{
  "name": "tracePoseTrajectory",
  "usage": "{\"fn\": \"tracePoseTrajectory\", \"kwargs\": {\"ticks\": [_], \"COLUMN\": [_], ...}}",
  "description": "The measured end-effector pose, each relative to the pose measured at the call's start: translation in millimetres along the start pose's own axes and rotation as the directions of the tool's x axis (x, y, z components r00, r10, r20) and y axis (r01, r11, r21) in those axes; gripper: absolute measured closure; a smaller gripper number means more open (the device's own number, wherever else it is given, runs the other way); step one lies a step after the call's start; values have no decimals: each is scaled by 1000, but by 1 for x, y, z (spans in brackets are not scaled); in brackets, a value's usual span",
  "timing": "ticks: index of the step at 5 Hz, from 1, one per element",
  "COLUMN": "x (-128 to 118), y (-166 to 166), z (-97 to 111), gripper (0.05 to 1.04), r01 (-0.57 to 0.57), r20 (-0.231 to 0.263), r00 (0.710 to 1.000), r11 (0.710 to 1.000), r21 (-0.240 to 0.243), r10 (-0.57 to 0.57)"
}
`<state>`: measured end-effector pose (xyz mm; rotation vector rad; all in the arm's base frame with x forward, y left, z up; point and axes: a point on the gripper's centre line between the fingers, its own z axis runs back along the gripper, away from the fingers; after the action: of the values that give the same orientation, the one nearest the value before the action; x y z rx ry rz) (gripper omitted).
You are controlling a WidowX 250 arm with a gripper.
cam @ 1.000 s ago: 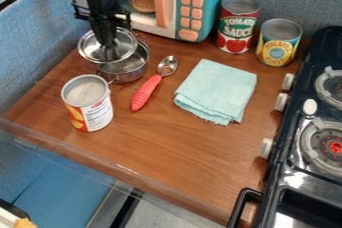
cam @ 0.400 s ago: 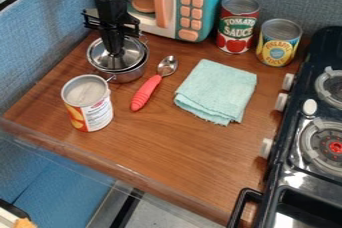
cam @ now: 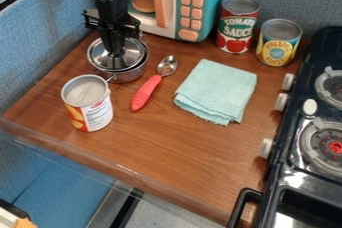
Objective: Take the pot lid and put it over the silver pot
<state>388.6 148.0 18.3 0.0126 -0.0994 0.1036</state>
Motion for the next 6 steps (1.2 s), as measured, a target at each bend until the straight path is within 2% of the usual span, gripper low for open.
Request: {"fn": "tracePoseTrajectory", "kwargs": {"ticks": [2, 3, 4, 6], "x": [0, -3, -5, -5], "y": [-13, -18, -19, -19], "z": [57, 72, 79, 79], "gripper": [287, 83, 82, 83], "r01": [62, 125, 230, 237], "r20": [98, 111, 81, 77], "r00": [993, 987, 971, 970], "r11": [998, 991, 972, 970], "r21": [-33, -50, -52, -54], "r10": [-59, -119, -226, -232]}}
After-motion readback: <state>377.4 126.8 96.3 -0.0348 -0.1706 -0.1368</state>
